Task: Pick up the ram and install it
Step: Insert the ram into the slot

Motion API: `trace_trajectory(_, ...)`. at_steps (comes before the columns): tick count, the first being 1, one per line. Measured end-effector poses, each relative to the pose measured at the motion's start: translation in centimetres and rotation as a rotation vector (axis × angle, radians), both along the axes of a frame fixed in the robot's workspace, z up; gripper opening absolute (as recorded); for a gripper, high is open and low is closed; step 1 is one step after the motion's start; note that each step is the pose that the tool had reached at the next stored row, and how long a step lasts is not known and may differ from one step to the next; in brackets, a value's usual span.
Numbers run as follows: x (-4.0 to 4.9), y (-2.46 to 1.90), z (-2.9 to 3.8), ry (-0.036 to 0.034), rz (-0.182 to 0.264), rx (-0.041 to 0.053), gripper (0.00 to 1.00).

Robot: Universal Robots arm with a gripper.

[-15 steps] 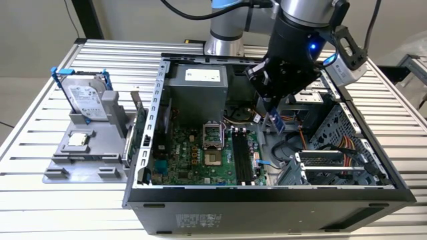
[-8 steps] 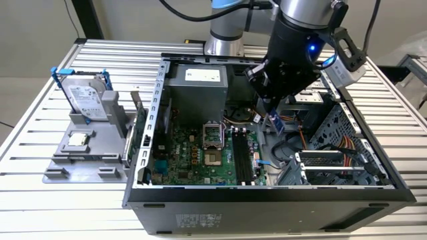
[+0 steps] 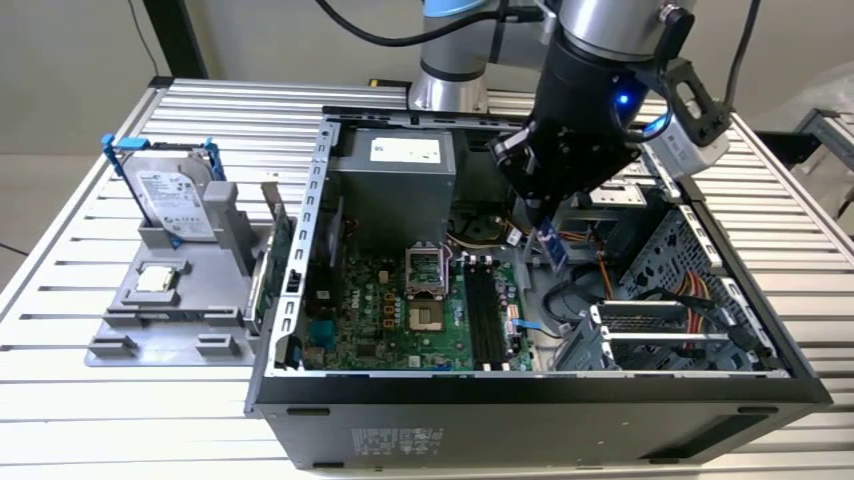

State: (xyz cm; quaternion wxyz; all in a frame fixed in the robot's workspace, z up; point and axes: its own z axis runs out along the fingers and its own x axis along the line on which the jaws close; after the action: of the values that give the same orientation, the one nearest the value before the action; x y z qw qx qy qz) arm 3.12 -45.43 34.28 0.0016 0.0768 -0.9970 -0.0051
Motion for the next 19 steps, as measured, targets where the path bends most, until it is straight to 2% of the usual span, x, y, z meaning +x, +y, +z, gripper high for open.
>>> trace_trajectory(19,0.0,0.0,-0.52,0.0,0.0,-0.006,0.0)
